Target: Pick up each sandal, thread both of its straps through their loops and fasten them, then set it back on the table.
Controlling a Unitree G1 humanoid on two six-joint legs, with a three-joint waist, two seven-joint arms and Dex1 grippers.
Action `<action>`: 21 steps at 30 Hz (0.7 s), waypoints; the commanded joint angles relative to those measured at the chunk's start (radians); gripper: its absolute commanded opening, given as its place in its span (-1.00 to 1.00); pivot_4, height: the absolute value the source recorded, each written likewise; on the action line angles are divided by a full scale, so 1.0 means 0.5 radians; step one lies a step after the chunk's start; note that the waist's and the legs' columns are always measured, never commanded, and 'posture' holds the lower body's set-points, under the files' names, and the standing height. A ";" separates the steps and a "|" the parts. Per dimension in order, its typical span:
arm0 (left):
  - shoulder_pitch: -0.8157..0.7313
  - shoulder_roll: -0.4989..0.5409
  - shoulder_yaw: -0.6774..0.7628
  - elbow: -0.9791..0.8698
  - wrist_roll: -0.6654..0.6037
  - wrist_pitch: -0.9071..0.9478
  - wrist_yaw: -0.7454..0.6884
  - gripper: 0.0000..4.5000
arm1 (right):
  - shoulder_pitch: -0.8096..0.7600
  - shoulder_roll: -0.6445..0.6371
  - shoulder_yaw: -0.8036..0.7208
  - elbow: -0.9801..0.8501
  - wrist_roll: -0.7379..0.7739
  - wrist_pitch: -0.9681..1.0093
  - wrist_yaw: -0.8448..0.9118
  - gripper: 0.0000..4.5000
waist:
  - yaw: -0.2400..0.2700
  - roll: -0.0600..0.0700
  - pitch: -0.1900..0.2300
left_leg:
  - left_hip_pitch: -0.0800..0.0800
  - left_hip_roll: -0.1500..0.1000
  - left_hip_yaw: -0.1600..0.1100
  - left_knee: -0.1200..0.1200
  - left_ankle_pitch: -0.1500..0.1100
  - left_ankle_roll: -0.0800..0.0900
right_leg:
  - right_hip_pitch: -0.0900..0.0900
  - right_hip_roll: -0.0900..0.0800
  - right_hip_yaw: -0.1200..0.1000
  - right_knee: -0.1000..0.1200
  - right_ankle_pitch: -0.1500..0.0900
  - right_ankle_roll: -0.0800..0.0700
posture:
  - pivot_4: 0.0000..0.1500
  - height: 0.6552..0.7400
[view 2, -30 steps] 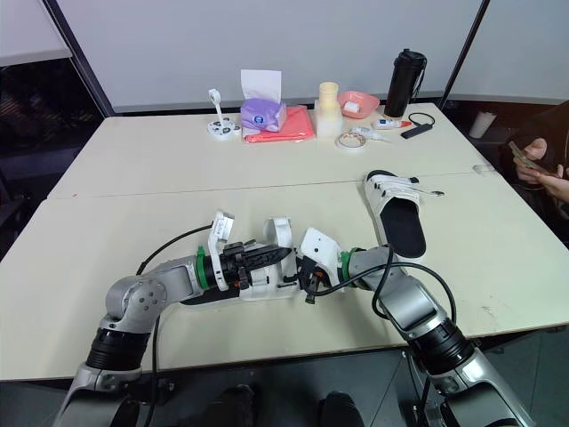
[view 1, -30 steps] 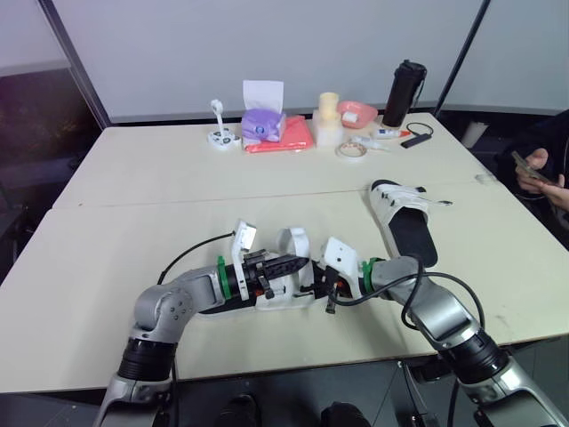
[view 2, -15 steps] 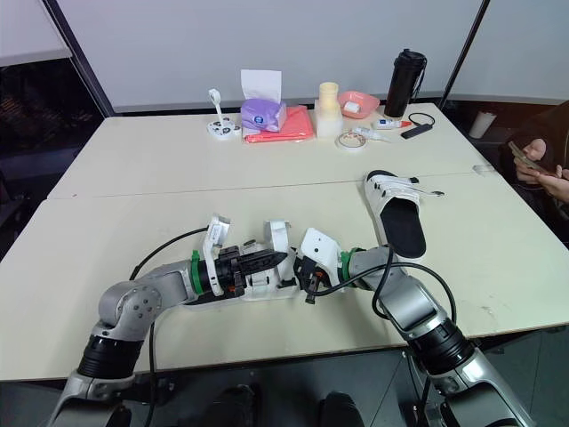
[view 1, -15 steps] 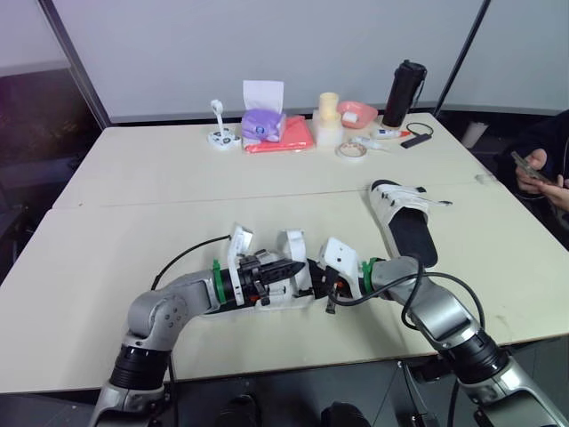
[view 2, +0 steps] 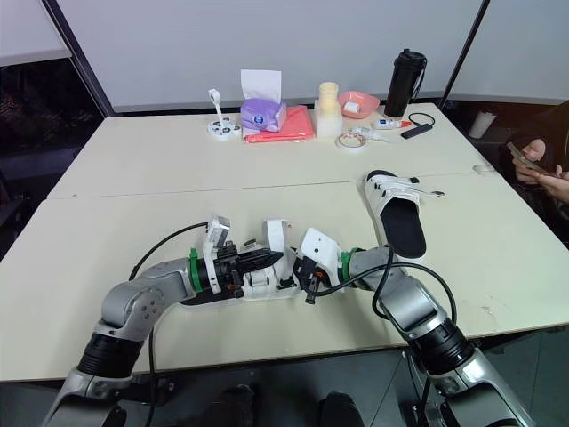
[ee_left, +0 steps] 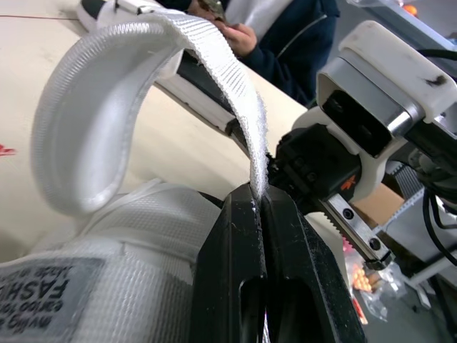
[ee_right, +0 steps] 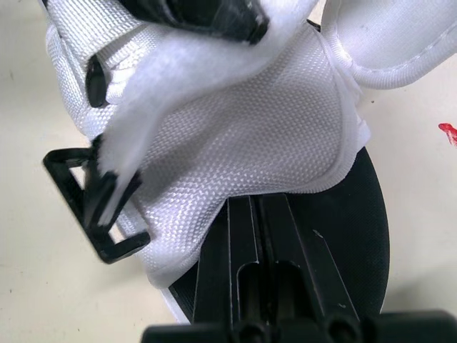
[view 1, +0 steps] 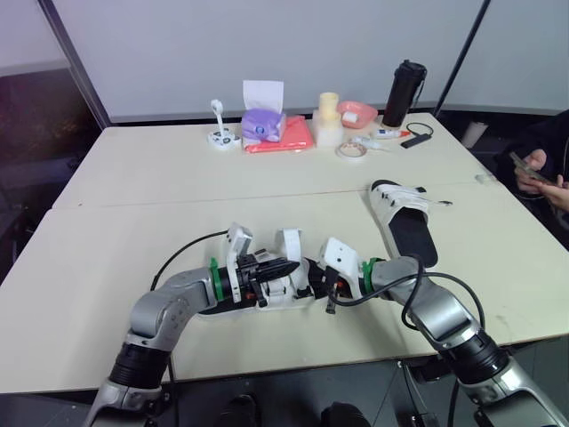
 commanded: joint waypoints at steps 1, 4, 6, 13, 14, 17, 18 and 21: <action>0.031 0.027 -0.041 -0.068 0.005 0.014 -0.039 -0.99 | 0.076 -0.024 0.091 0.114 -0.093 0.081 -0.022 -1.00 | 0.000 0.000 0.000 | 0.000 0.000 0.000 0.000 0.000 0.000 | 0.000 0.000 0.000 0.000 0.000 0.000 | 1.00 1.00; 0.023 0.028 -0.027 -0.099 -0.015 0.046 -0.018 -0.99 | 0.080 -0.026 0.092 0.114 -0.095 0.079 -0.022 -1.00 | 0.000 0.000 0.000 | 0.000 0.000 -0.001 0.000 0.000 0.000 | 0.000 0.000 0.000 0.000 0.000 0.000 | 1.00 1.00; 0.002 0.019 -0.017 -0.113 -0.022 0.069 0.012 -0.99 | 0.082 -0.024 0.095 0.112 -0.095 0.080 -0.023 -1.00 | 0.000 0.000 0.000 | 0.000 0.000 -0.001 0.000 0.000 0.000 | 0.000 0.000 0.000 0.000 0.000 0.000 | 1.00 1.00; -0.041 0.014 -0.058 -0.168 0.116 0.043 0.176 -0.99 | 0.080 -0.015 0.102 0.114 -0.100 0.076 -0.029 -1.00 | 0.000 0.000 0.000 | 0.000 0.000 -0.001 -0.001 0.000 0.000 | 0.000 0.000 0.000 0.000 0.000 0.000 | 1.00 1.00; -0.042 0.016 -0.060 -0.172 0.141 0.029 0.201 -0.99 | 0.081 -0.015 0.103 0.112 -0.100 0.077 -0.030 -1.00 | 0.000 0.000 0.000 | 0.000 0.000 -0.001 -0.001 0.000 0.000 | 0.000 0.000 0.000 0.000 0.000 0.000 | 1.00 1.00; -0.034 0.030 -0.060 -0.211 0.177 0.021 0.243 -0.99 | 0.092 -0.017 0.105 0.106 -0.102 0.076 -0.033 -1.00 | 0.000 0.000 0.000 | 0.000 0.000 0.000 -0.001 0.000 0.000 | 0.000 0.000 0.000 0.000 0.000 0.000 | 1.00 1.00; -0.032 0.031 -0.058 -0.224 0.181 0.023 0.253 -0.99 | 0.095 -0.018 0.106 0.105 -0.102 0.075 -0.034 -1.00 | 0.000 0.000 0.000 | 0.000 0.000 0.000 -0.001 0.000 0.000 | 0.000 0.000 0.000 0.000 0.000 0.000 | 1.00 1.00; -0.036 0.040 -0.056 -0.293 0.180 0.065 0.293 -0.99 | 0.097 -0.018 0.107 0.103 -0.103 0.077 -0.034 -1.00 | 0.000 0.000 0.000 | 0.000 0.000 0.000 -0.001 0.000 0.000 | 0.000 0.000 0.000 0.000 0.000 0.000 | 1.00 1.00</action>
